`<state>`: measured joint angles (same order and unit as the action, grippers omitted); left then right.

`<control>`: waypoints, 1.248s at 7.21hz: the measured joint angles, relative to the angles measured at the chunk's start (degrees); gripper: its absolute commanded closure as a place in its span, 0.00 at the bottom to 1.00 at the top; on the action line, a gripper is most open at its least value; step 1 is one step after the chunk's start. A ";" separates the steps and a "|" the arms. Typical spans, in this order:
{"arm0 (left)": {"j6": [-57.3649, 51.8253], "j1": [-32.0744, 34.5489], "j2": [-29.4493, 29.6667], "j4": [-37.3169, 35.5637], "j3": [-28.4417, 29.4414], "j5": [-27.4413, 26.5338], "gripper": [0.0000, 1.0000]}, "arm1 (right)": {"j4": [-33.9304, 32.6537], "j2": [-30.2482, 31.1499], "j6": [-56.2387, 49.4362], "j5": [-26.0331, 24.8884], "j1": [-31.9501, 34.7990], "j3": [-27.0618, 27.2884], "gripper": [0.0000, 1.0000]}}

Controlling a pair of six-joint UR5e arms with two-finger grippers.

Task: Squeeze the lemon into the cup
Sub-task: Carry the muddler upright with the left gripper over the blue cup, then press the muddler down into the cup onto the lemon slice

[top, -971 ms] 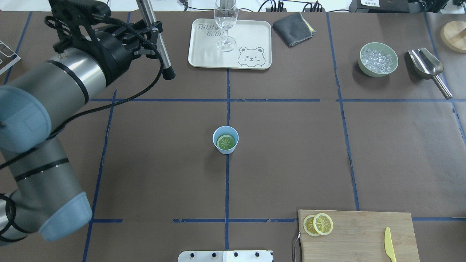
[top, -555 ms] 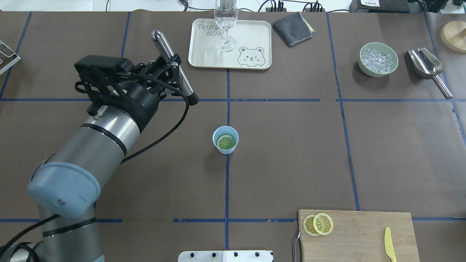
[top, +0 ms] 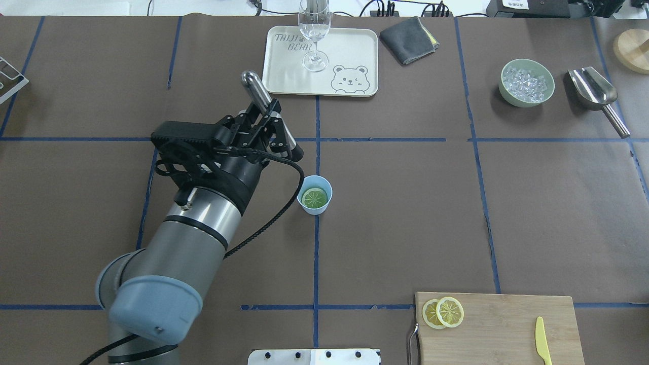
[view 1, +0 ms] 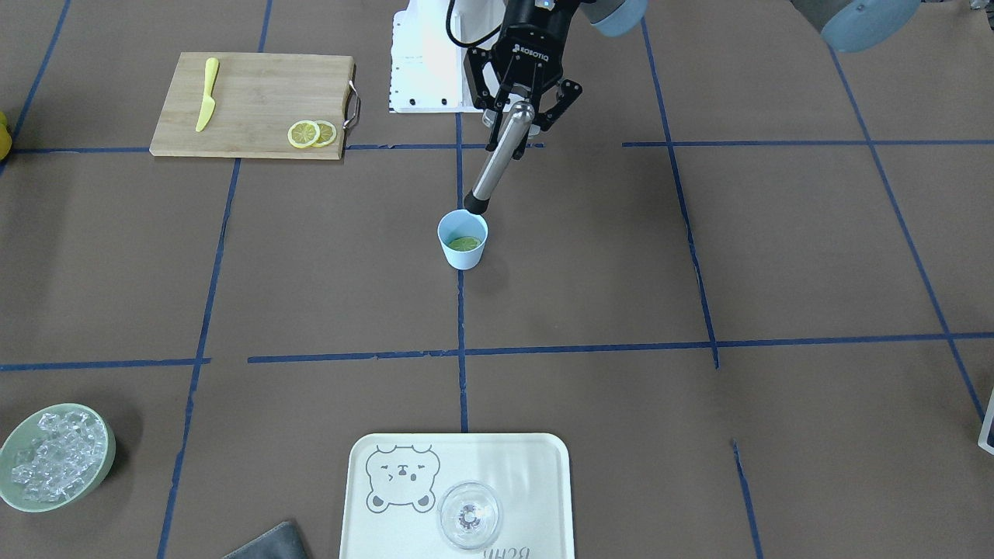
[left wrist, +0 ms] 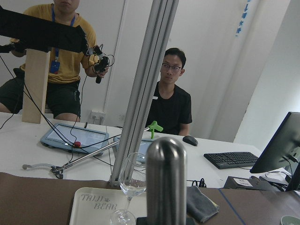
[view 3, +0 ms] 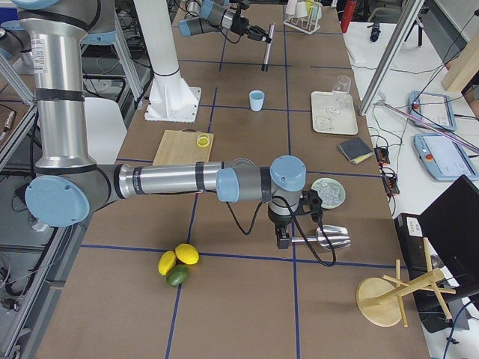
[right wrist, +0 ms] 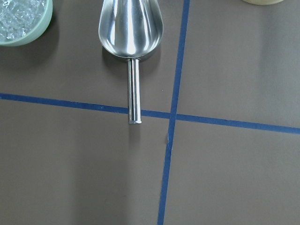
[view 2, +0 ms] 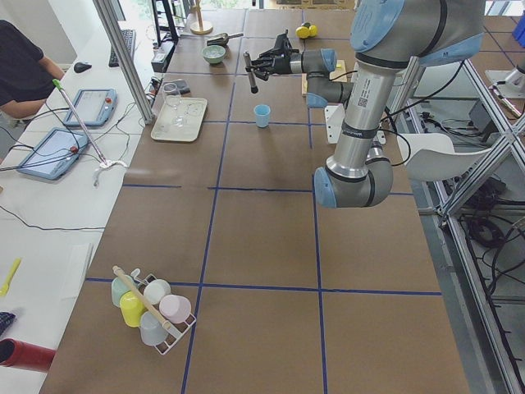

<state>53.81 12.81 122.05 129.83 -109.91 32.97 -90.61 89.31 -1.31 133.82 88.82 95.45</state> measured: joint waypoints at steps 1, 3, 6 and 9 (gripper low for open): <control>-2.09 -0.15 0.42 0.09 1.48 -0.24 1.00 | -0.03 0.08 -0.01 0.03 0.01 0.00 0.00; -4.03 -1.46 0.30 3.00 6.23 -0.72 1.00 | -0.03 0.15 -0.01 0.04 0.09 0.05 0.00; -5.50 -3.89 1.09 5.18 9.00 -1.97 1.00 | -0.01 0.29 -0.07 0.02 0.13 0.09 0.00; -6.56 -4.18 2.08 5.52 10.25 -1.91 1.00 | -0.06 0.33 -0.10 0.01 0.33 0.09 0.00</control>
<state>47.25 8.64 124.13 135.35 -99.66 31.06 -90.67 89.64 -1.41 133.83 89.16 95.54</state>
